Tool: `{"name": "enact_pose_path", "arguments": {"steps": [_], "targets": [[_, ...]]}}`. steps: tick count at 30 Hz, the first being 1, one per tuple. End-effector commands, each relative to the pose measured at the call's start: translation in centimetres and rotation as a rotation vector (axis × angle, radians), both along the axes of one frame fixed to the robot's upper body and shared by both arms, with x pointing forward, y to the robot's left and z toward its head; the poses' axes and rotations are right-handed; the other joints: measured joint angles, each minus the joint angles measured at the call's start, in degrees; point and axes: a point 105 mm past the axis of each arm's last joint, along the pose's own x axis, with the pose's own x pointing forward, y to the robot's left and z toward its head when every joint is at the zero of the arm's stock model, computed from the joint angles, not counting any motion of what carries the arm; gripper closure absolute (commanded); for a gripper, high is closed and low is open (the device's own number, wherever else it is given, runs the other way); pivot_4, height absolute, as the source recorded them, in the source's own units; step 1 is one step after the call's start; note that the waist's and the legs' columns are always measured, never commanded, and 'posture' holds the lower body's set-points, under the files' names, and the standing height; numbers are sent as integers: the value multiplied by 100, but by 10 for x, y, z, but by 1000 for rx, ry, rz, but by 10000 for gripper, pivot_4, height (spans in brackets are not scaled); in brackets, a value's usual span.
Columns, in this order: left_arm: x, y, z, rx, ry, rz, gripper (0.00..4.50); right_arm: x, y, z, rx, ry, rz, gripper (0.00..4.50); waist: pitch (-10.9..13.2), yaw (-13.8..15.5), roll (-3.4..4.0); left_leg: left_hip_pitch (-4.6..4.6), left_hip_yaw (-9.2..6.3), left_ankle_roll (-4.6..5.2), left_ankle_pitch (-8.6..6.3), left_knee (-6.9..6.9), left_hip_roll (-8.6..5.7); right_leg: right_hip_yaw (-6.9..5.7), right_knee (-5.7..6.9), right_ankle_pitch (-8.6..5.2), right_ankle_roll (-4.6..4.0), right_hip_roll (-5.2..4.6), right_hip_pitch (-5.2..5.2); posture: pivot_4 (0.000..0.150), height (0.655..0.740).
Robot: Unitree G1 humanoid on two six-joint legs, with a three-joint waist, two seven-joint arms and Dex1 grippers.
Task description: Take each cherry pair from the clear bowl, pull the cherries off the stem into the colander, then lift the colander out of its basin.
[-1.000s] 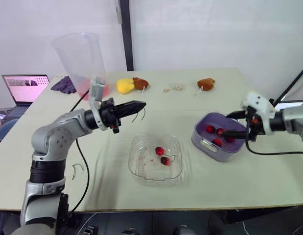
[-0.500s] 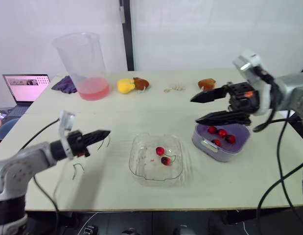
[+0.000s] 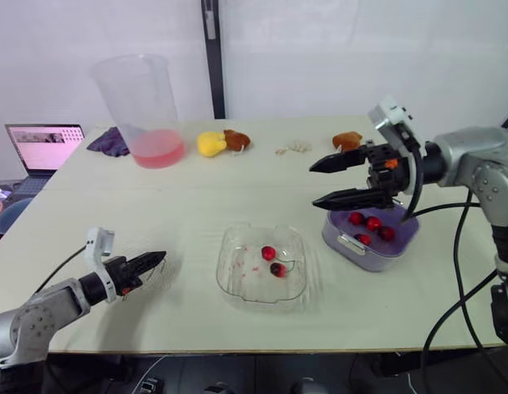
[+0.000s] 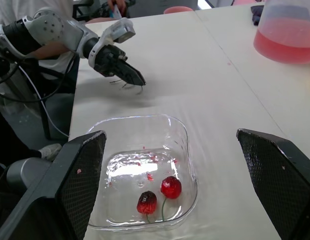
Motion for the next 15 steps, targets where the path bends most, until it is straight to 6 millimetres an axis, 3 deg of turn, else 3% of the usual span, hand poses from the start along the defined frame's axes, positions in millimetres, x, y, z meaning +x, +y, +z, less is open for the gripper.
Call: {"name": "enact_pose_path", "arguments": {"steps": [1,4,11,15], "targets": [[1,15,4,46,-17,34,15841,-5,-2,13,7,-68,-11,0,0,1,0,0,0,0,0,0,0,0,0,0,0,0,-1,1500,7400],[3,18,21,46,-82,20,321,-4,-4,10,14,-63,-24,0,0,12,0,0,0,0,0,0,-1,0,-1,0,0,-1,0,1500,7400],[12,27,86,88,-311,9,321,-16,-2,-2,-1,18,-5,0,0,9,0,-1,0,0,0,1,-2,-1,0,0,0,-3,0,1500,7400],[8,15,129,105,-454,-104,321,-22,-10,-6,-26,47,-53,0,0,6,0,-3,0,0,0,-1,-2,-1,-3,0,0,-3,-2,1500,7400]]}}
